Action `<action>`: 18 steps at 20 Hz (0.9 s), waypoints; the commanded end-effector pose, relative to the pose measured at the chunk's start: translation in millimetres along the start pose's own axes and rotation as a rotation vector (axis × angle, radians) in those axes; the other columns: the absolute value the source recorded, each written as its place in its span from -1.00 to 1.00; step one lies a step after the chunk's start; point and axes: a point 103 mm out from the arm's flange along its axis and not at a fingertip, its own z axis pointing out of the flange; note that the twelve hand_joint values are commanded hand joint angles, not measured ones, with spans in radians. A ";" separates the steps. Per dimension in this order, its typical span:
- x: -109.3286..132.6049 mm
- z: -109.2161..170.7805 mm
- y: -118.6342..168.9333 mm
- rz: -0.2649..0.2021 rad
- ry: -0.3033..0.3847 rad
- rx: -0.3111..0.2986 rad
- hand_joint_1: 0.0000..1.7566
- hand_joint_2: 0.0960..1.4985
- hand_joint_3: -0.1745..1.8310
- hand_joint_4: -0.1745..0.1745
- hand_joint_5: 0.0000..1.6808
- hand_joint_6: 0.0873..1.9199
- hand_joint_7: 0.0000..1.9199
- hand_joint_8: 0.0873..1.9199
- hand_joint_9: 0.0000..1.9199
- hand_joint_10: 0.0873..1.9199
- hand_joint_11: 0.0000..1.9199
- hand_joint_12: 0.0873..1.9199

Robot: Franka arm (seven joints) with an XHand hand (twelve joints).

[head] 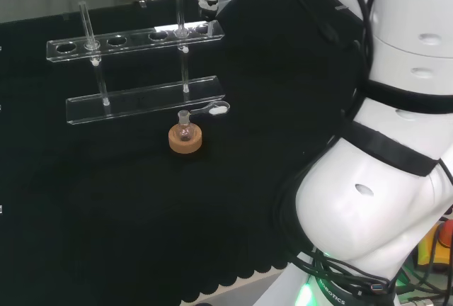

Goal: Place the funnel on the round-bottom flask.

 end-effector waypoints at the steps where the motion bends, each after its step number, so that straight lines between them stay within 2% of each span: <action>1: 26.5 8.5 -41.6 0.007 -0.014 0.004 -0.17 -0.15 -0.39 -0.10 -0.35 -0.28 -0.13 -0.23 0.25 -0.43 -0.38 0.27; 8: 60.3 25.8 -55.5 -0.019 -0.050 0.035 -0.17 -0.15 -0.39 -0.10 -0.34 -0.27 -0.13 -0.23 0.25 -0.43 -0.38 0.27; 18: 106.6 37.4 -38.9 -0.077 -0.125 0.057 -0.18 -0.15 -0.38 -0.09 -0.34 -0.27 -0.13 -0.23 0.25 -0.43 -0.38 0.27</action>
